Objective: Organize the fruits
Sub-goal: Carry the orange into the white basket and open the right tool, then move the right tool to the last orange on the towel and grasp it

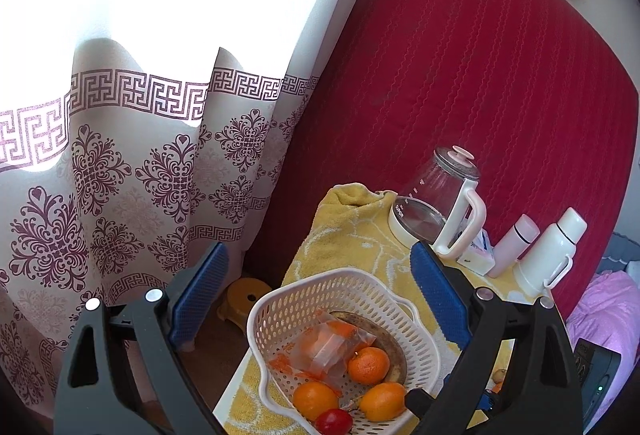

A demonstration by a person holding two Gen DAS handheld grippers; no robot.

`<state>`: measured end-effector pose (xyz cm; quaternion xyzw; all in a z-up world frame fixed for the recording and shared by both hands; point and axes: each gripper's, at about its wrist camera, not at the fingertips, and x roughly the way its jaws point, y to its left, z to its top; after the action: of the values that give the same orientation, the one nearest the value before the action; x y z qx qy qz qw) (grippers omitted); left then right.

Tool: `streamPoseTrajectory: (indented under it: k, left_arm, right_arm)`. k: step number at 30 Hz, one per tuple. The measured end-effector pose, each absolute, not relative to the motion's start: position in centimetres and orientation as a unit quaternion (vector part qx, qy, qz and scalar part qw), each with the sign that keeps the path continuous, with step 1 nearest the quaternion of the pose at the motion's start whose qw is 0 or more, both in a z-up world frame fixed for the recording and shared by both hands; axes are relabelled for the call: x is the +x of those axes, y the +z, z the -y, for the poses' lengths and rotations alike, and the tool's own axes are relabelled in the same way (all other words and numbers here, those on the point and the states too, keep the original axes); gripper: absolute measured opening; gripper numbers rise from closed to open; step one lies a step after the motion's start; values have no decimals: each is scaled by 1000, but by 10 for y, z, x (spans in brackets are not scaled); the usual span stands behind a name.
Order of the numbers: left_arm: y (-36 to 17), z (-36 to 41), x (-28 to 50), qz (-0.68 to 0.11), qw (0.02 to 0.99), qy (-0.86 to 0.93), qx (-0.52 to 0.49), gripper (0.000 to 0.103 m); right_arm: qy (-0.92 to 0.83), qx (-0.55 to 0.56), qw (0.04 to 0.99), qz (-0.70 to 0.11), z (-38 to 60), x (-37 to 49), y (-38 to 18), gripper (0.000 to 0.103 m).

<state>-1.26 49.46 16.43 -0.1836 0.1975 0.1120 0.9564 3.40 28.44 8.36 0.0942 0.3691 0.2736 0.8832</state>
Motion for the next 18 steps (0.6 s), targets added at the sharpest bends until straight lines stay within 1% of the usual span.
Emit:
streamPoseTrajectory:
  k: [3, 6, 12, 15, 18]
  left_arm:
    - [165, -489, -12, -198, 958, 109, -177, 93]
    - [165, -482, -10, -200, 959, 105, -169, 93]
    - [163, -468, -6, -206, 962, 95, -155, 94]
    - [163, -463, -5, -207, 962, 91, -150, 98]
    - [162, -458, -4, -209, 963, 87, -147, 98]
  right_arm:
    - [244, 123, 886, -375, -259, 37, 75, 71]
    - [222, 145, 887, -379, -238, 38, 67, 74]
    - [187, 154, 886, -395, -211, 41, 47, 75]
    - [168, 155, 886, -404, -198, 40, 38, 75]
    - [156, 154, 884, -414, -190, 40, 32, 75]
